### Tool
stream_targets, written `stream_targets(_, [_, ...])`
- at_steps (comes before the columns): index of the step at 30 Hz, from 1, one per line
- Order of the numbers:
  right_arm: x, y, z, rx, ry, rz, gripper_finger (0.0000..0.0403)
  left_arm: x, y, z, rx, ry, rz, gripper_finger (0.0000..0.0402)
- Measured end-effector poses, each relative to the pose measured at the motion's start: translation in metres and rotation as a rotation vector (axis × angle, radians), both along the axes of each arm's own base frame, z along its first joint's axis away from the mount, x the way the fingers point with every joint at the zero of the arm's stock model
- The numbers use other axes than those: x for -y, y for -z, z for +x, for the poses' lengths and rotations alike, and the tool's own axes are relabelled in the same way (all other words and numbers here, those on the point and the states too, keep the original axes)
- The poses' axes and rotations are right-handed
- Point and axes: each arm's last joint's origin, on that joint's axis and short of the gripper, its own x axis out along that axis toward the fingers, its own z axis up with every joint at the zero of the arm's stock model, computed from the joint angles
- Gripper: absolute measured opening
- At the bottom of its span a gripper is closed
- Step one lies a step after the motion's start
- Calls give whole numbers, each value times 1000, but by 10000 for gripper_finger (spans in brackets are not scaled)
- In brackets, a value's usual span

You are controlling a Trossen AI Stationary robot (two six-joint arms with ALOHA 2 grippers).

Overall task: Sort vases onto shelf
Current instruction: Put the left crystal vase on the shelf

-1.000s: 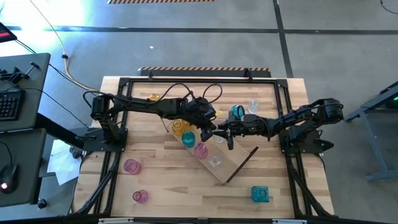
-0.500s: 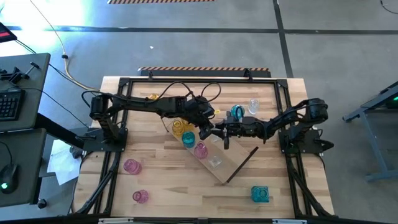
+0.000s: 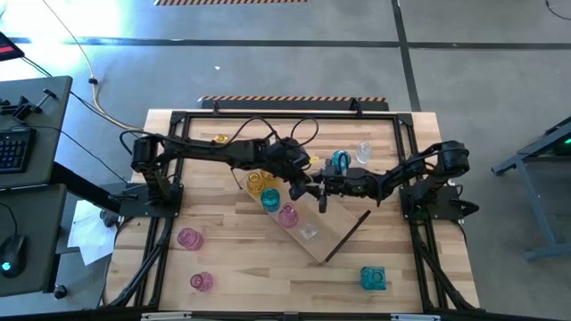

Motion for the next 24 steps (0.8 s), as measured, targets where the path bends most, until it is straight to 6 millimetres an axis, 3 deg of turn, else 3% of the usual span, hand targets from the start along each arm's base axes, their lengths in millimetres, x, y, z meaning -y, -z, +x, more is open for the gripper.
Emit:
stream_targets(6, [4, -1, 0, 10, 59, 19, 136, 7, -3, 2, 34, 47, -59, 0])
stream_targets(24, [-7, 0, 0, 11, -39, 46, 138, 11, -2, 1, 16, 34, -40, 0])
